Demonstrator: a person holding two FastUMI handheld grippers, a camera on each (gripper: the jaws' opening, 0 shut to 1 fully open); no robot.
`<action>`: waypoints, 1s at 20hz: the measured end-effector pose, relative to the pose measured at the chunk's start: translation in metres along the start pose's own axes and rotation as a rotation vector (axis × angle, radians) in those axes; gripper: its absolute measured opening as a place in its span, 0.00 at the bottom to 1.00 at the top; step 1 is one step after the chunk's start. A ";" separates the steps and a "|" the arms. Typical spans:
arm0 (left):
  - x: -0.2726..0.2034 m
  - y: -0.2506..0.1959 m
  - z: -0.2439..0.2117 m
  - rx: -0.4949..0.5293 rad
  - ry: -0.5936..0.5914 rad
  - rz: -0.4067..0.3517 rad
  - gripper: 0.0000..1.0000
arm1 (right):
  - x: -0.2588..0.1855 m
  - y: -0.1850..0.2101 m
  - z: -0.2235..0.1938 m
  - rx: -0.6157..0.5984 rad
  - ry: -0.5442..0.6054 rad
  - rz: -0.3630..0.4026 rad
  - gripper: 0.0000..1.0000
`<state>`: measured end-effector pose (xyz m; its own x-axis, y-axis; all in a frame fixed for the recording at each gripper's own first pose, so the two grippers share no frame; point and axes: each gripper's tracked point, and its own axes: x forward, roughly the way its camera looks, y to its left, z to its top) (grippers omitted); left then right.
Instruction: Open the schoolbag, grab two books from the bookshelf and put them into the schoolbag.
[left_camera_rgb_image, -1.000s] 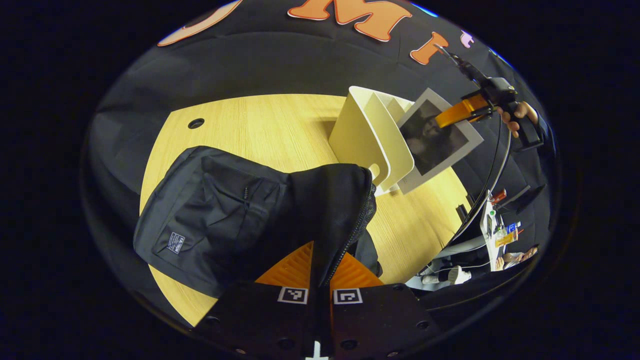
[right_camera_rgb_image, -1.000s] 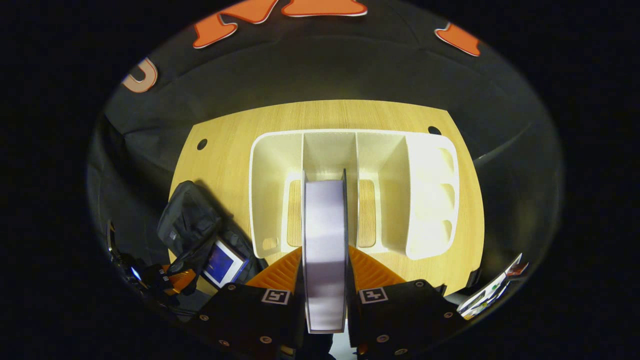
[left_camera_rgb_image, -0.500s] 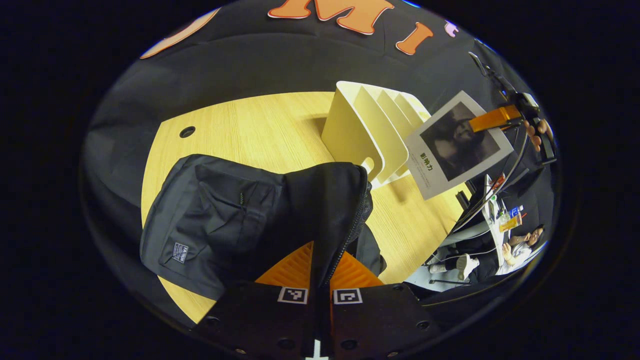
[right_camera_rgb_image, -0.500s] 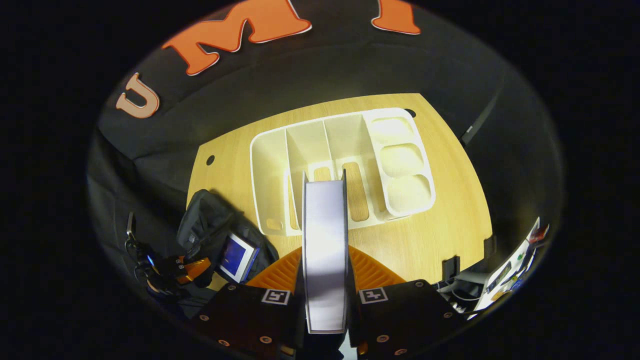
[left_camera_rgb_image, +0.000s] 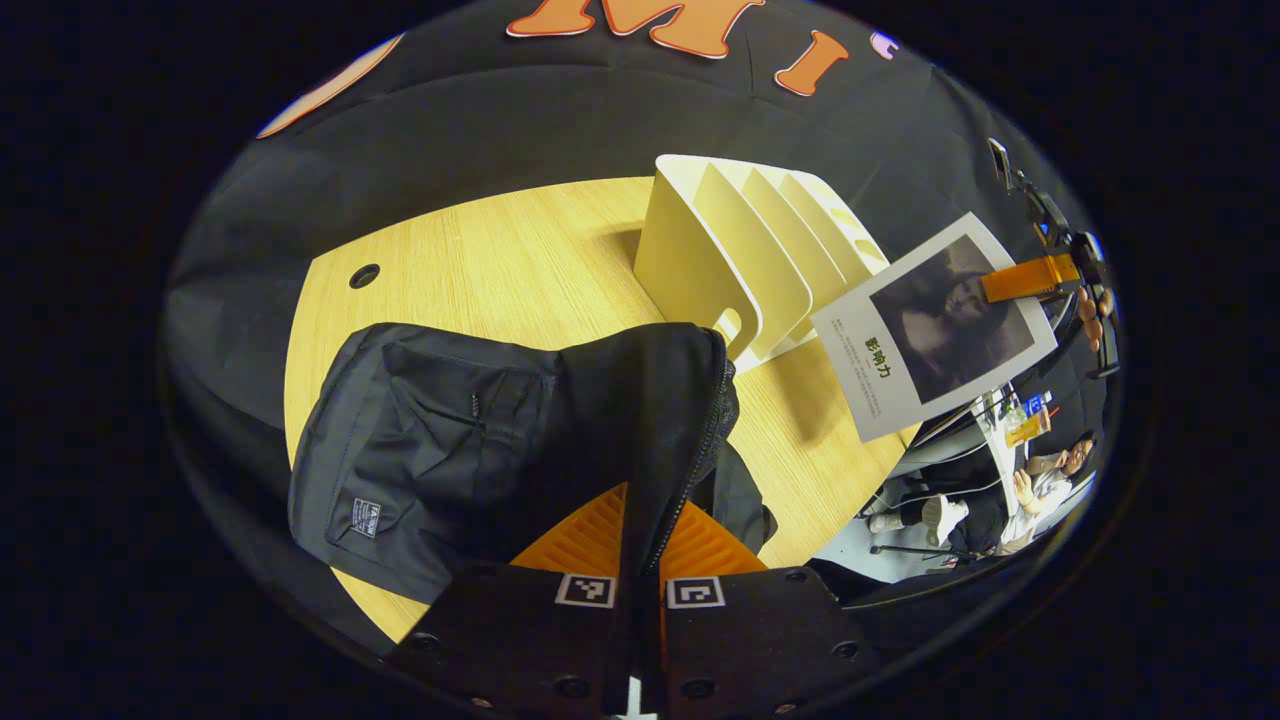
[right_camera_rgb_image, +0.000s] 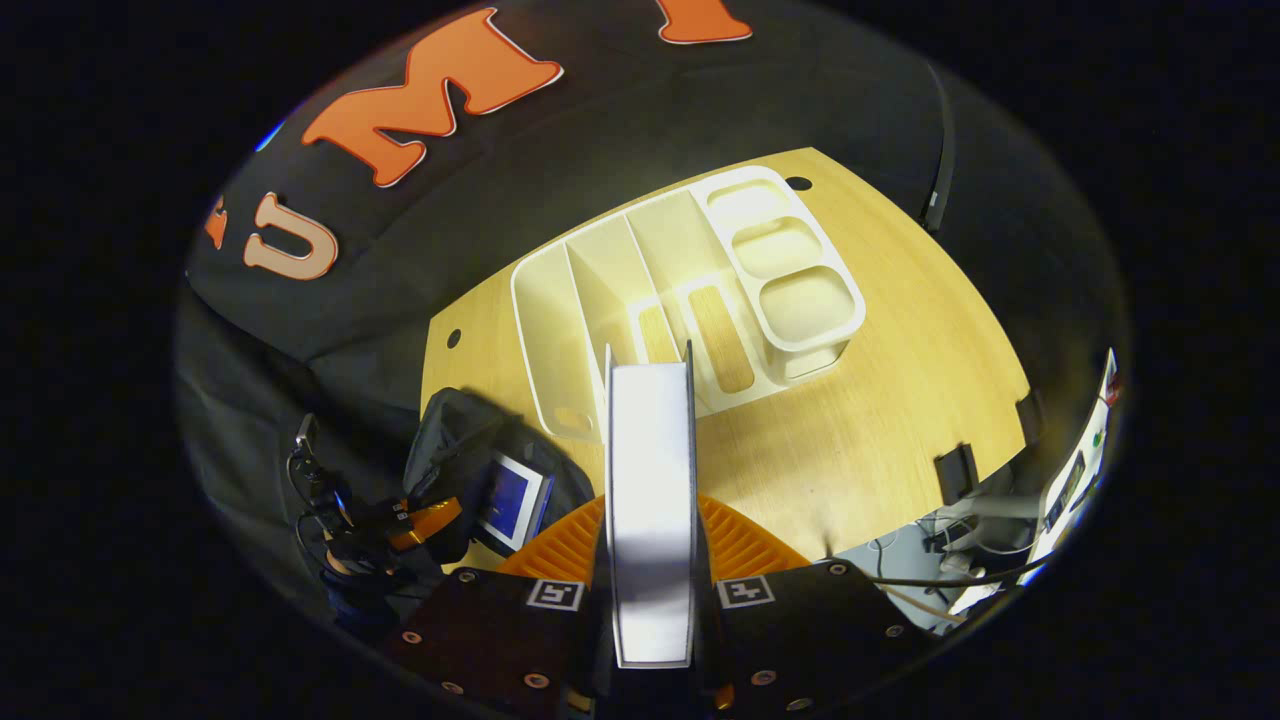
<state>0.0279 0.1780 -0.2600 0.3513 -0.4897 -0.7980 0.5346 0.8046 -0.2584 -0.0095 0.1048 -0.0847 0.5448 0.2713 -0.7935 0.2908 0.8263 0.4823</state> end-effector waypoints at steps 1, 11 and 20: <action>0.000 -0.001 0.002 -0.001 0.000 0.001 0.05 | 0.000 -0.001 -0.006 0.018 0.005 0.017 0.34; -0.008 0.001 0.009 0.004 -0.014 -0.002 0.05 | 0.009 0.020 -0.037 0.123 -0.012 0.223 0.33; -0.018 0.005 0.014 -0.019 -0.030 0.001 0.05 | 0.046 0.062 -0.067 0.197 0.011 0.371 0.33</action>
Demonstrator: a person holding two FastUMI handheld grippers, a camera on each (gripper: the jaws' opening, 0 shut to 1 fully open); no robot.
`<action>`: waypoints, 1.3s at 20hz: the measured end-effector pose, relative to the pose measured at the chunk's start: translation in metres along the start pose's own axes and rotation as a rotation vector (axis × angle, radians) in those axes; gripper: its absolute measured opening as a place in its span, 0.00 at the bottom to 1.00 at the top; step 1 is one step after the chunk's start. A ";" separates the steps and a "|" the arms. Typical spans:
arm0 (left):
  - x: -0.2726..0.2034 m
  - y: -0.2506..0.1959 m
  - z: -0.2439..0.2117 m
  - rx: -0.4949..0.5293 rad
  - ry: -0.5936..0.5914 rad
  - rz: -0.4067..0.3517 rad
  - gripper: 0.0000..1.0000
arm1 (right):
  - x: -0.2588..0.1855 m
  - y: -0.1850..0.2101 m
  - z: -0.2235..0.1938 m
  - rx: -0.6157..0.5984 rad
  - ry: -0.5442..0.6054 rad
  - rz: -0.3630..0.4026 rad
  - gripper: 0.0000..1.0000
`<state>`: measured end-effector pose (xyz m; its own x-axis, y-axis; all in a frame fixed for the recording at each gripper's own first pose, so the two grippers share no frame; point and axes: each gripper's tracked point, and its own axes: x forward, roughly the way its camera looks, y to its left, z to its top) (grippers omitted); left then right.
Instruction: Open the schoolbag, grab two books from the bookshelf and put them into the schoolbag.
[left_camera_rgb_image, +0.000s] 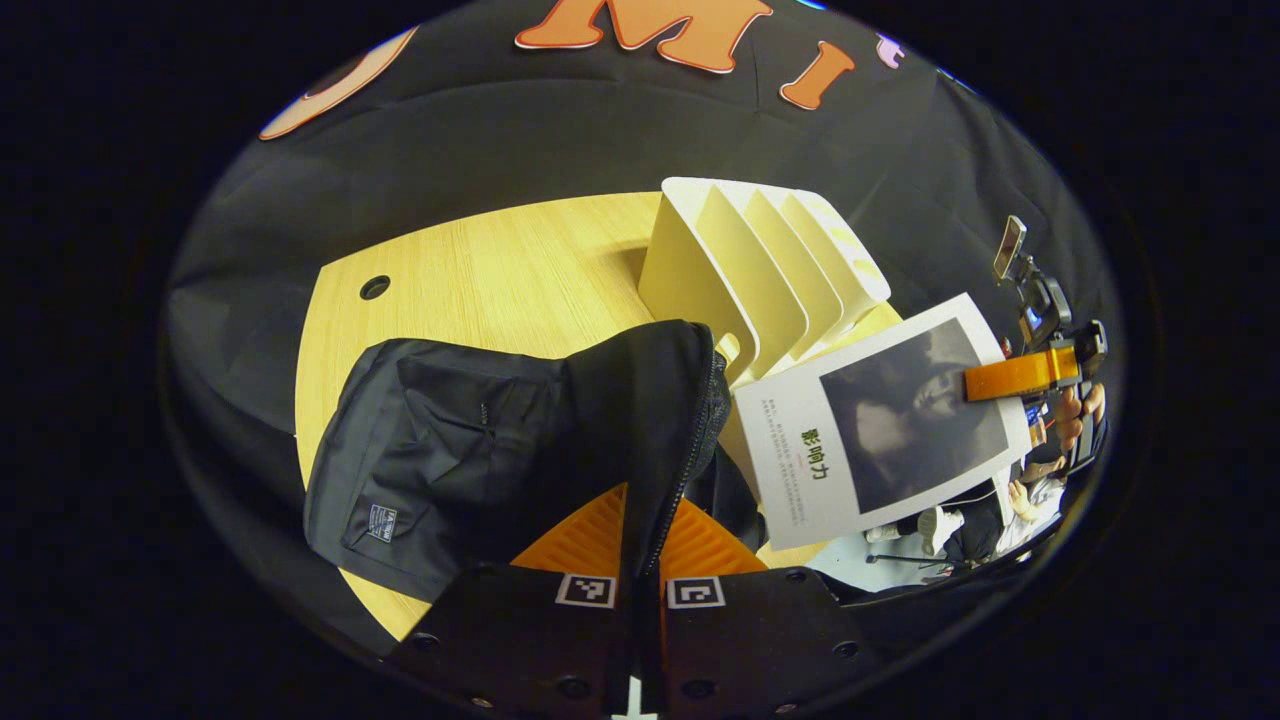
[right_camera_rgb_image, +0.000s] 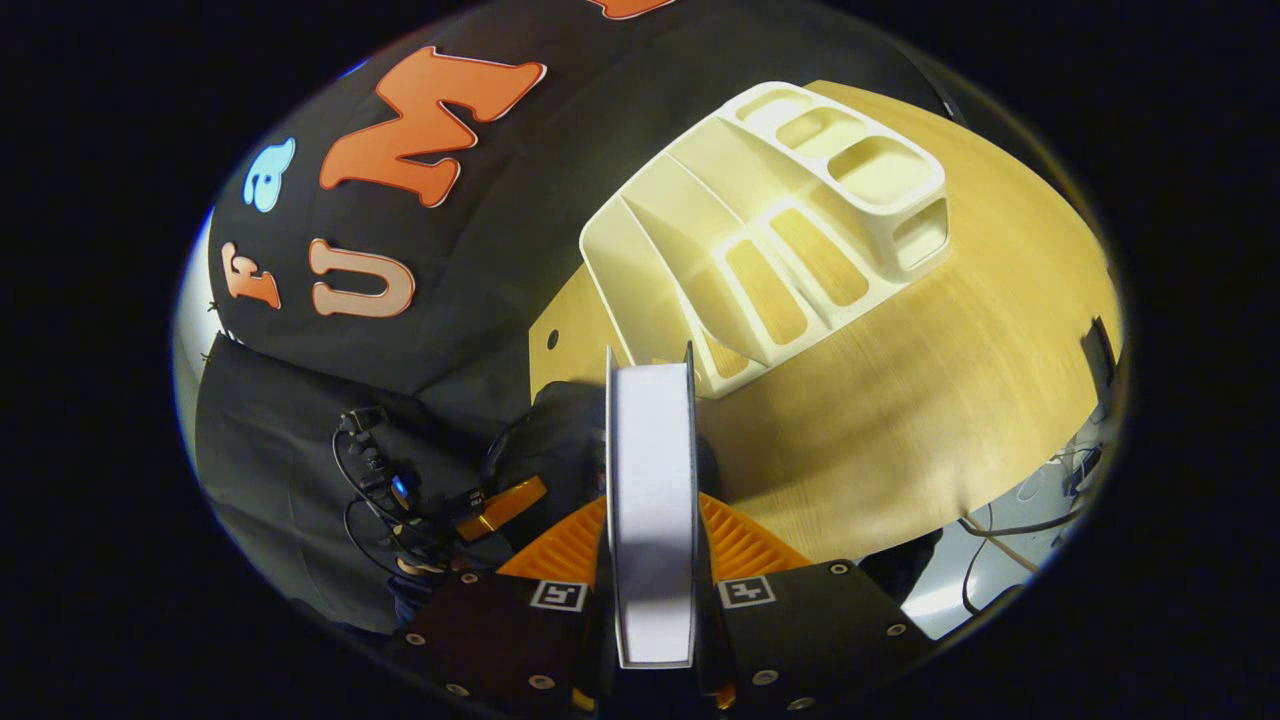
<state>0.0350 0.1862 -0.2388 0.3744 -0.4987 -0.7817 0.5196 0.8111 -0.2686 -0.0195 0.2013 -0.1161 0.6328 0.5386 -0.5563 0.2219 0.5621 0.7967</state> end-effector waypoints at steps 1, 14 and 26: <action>-0.002 -0.001 0.001 -0.001 0.000 -0.003 0.05 | 0.004 0.001 -0.003 0.009 0.000 0.011 0.33; -0.014 0.000 0.009 0.016 -0.007 -0.022 0.05 | 0.082 0.026 -0.040 0.076 -0.041 0.127 0.33; -0.020 -0.005 0.014 0.076 -0.012 -0.013 0.05 | 0.138 0.055 -0.063 0.139 -0.119 0.204 0.33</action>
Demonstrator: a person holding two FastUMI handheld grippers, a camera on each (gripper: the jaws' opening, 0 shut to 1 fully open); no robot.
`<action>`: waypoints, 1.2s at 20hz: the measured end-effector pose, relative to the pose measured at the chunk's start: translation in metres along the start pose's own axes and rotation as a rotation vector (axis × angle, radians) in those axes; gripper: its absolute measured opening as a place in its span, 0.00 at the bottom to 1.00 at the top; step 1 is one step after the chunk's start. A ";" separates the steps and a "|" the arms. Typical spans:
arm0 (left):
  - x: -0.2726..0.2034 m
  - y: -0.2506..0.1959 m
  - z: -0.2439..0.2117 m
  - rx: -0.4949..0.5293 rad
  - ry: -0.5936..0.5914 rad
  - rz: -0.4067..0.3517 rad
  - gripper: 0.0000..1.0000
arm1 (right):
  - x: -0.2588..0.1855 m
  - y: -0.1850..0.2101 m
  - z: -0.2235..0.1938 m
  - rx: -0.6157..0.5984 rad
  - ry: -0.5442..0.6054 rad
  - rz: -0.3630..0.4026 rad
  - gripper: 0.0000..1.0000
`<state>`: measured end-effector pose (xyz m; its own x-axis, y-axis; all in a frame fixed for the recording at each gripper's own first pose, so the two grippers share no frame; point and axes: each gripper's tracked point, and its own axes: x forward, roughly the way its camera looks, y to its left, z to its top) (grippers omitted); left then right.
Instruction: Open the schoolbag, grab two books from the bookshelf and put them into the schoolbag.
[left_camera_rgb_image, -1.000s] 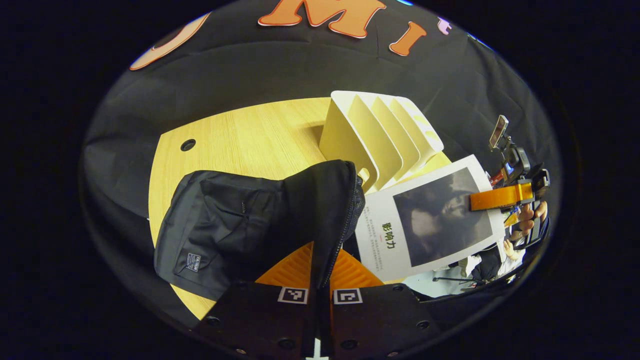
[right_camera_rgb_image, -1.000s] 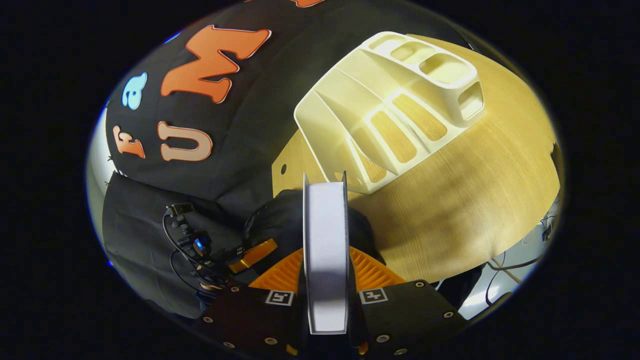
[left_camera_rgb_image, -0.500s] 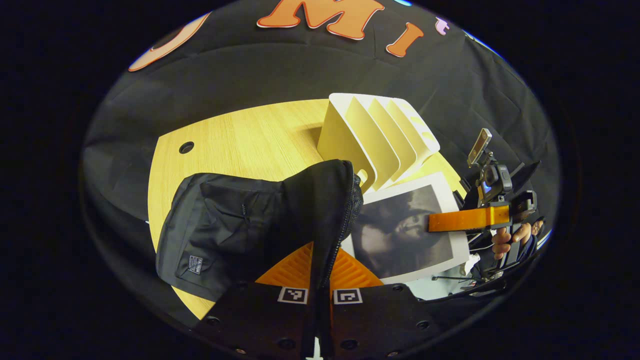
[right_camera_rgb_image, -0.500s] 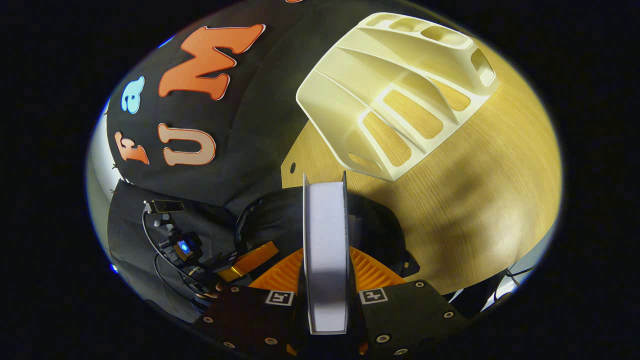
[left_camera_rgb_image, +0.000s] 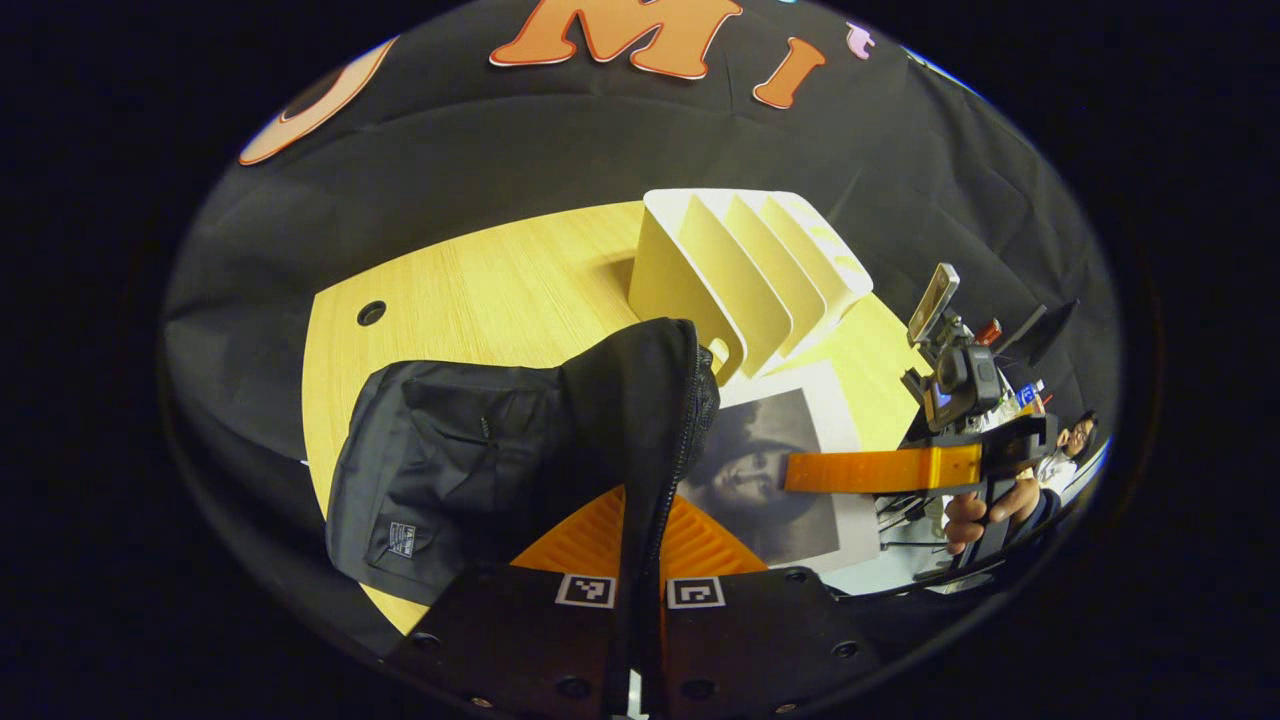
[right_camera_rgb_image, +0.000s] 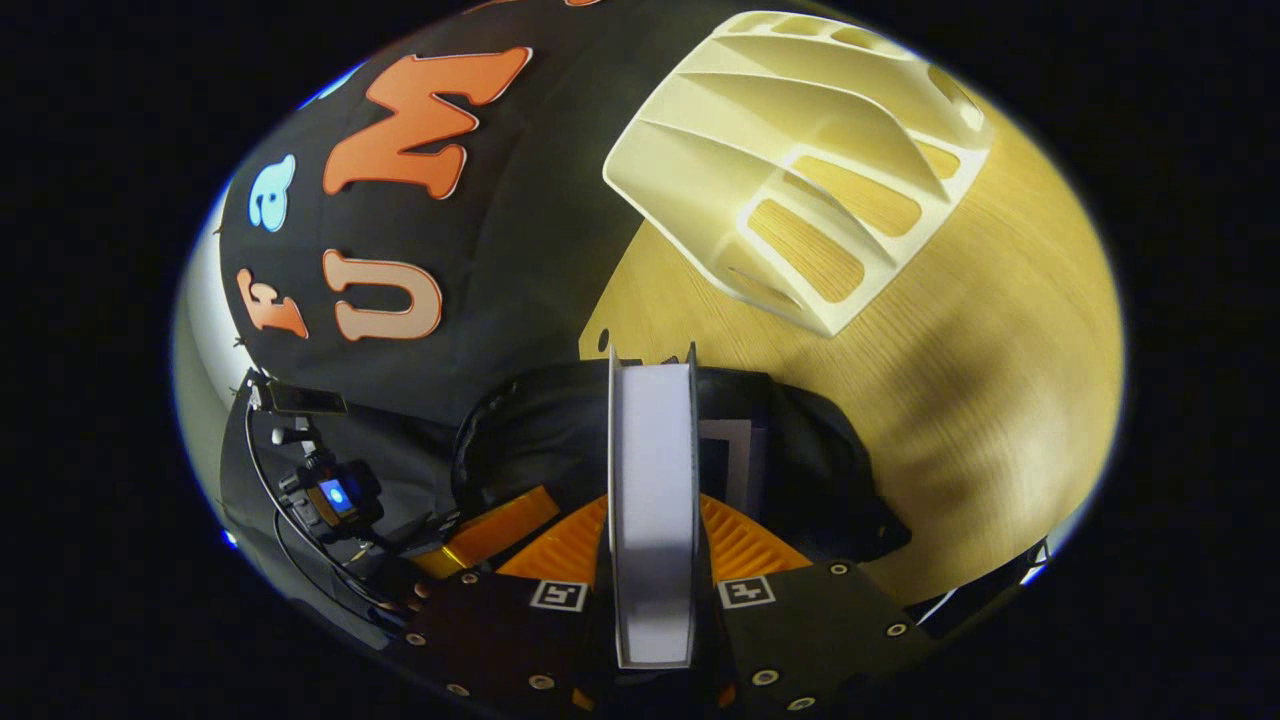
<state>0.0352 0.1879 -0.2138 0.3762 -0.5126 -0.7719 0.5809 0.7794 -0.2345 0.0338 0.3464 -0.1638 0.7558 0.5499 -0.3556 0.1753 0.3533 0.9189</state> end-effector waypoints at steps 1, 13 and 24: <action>0.000 -0.002 0.001 0.001 0.000 -0.004 0.05 | 0.004 0.000 -0.005 0.016 -0.006 0.003 0.33; 0.003 -0.020 0.007 0.021 -0.013 -0.024 0.05 | 0.054 0.000 -0.028 0.049 -0.056 0.066 0.33; 0.001 -0.020 0.005 -0.038 -0.039 -0.006 0.05 | 0.099 -0.004 -0.051 0.005 0.080 0.001 0.44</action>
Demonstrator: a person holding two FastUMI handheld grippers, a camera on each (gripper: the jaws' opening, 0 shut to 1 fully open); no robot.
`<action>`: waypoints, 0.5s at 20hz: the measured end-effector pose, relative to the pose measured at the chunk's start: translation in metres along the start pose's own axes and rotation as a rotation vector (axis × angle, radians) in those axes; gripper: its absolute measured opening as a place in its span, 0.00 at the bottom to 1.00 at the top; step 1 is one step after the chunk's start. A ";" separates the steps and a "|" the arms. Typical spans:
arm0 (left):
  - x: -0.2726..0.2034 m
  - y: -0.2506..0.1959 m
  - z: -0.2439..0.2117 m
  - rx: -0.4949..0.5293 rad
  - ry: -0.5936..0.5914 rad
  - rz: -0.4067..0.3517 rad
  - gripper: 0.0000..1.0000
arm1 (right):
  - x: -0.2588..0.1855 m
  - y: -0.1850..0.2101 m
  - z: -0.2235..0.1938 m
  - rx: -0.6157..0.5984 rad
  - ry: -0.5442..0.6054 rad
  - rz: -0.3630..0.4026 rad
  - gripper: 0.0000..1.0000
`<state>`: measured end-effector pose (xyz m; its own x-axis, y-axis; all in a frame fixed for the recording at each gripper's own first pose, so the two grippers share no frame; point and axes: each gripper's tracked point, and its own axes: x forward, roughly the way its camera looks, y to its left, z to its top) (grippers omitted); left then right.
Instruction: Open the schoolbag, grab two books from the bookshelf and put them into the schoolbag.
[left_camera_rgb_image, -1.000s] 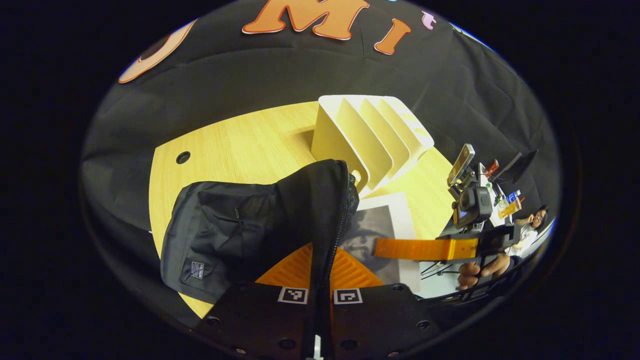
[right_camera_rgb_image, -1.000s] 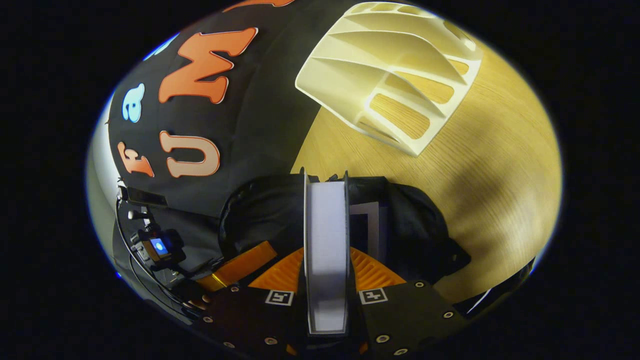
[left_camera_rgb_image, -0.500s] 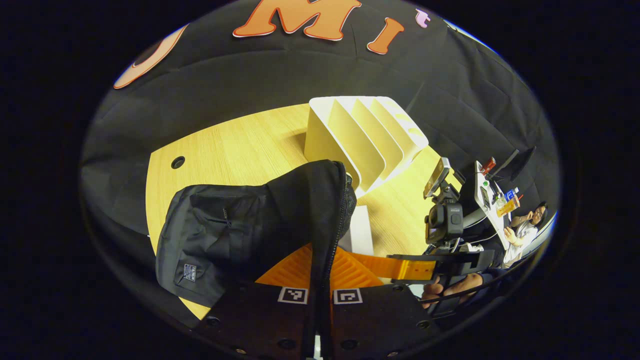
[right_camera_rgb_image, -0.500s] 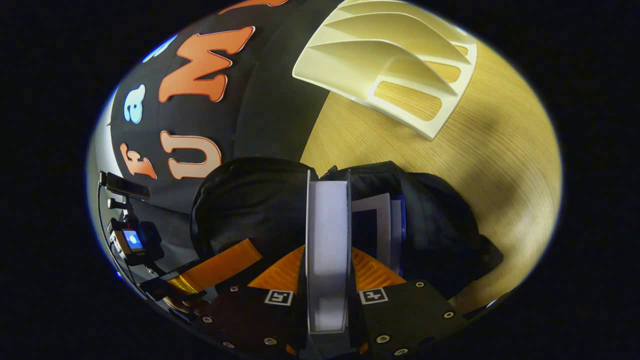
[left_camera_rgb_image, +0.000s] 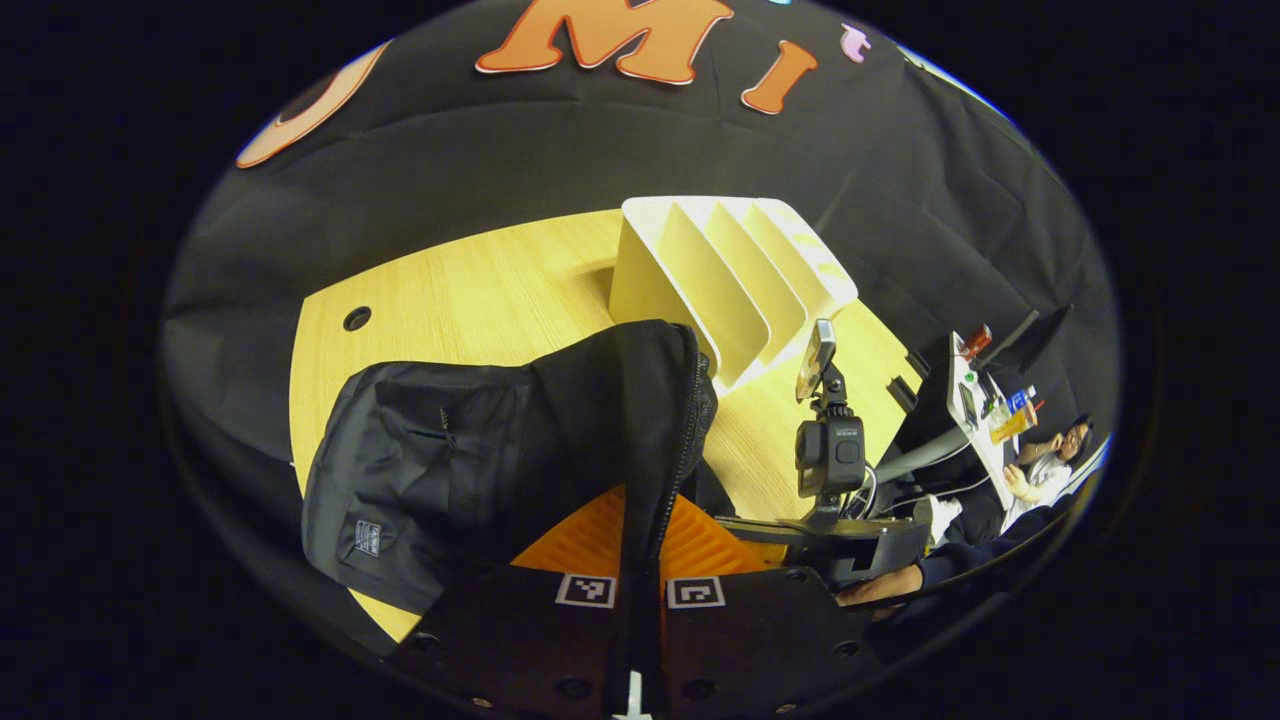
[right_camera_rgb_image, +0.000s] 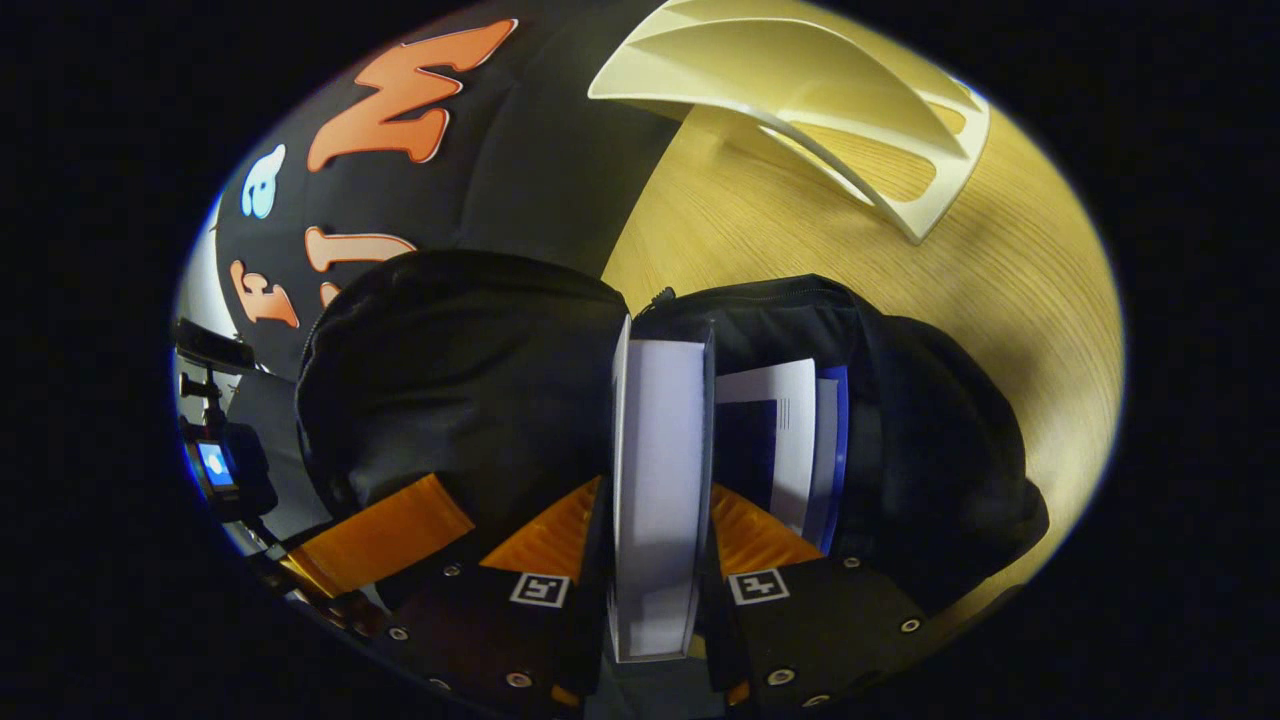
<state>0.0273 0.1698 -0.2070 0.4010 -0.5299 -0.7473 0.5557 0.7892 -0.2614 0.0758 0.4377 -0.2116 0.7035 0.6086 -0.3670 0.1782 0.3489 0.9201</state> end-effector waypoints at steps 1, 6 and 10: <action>-0.001 0.000 -0.002 -0.009 -0.007 0.013 0.05 | 0.002 -0.012 -0.005 -0.007 0.037 -0.052 0.48; -0.002 0.004 -0.009 -0.070 -0.042 0.068 0.05 | -0.018 -0.017 -0.015 -0.148 0.155 -0.132 0.72; 0.000 0.005 -0.016 -0.111 -0.055 0.104 0.06 | -0.044 -0.031 0.005 -0.317 0.156 -0.210 0.95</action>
<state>0.0183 0.1787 -0.2183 0.4930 -0.4569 -0.7404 0.4260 0.8688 -0.2525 0.0426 0.3966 -0.2232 0.5574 0.5927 -0.5814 0.0692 0.6646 0.7440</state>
